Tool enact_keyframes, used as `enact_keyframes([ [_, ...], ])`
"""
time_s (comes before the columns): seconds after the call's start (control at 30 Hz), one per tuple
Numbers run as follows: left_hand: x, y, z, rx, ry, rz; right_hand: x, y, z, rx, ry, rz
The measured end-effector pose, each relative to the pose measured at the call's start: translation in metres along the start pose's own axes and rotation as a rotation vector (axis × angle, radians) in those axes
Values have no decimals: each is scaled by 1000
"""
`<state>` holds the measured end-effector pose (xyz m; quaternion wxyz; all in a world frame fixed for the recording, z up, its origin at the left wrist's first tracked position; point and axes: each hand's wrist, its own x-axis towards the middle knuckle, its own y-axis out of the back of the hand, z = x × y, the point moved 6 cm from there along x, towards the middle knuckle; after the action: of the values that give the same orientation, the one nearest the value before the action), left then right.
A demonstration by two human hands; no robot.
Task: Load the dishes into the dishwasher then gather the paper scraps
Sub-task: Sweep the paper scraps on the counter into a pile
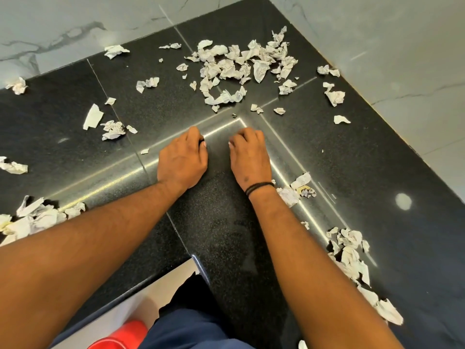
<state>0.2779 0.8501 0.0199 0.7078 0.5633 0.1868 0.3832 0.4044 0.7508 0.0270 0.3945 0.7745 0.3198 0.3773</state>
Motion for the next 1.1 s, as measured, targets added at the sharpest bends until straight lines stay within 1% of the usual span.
enact_keyframes([
  [0.17,0,0,0,-6,-4,-13,-62,45,40,101,-198,117],
  [0.27,-1,1,0,-8,3,-20,-67,56,46,87,-322,81],
  [0.33,-1,1,1,-11,5,-21,-52,58,39,73,-308,84],
  [0.43,-1,2,2,-5,-3,-14,-13,47,26,53,-228,80],
  [0.5,-1,2,1,5,0,-12,16,27,24,57,-226,16],
  [0.57,-1,1,1,0,12,-16,38,6,26,88,-277,-85],
  [0.67,0,1,2,-7,13,-27,61,-14,30,58,-285,-153],
  [0.73,0,1,1,3,11,-22,69,-20,27,-28,-211,-137],
  [0.83,0,1,0,8,9,-19,64,-19,19,-84,-134,-44],
  [0.93,0,1,0,5,10,-19,43,-3,16,-64,-137,59],
  [1.0,0,1,0,-1,6,-22,20,8,20,-30,-166,62],
  [1.1,0,1,0,-9,9,-25,-21,26,29,-66,-149,62],
])
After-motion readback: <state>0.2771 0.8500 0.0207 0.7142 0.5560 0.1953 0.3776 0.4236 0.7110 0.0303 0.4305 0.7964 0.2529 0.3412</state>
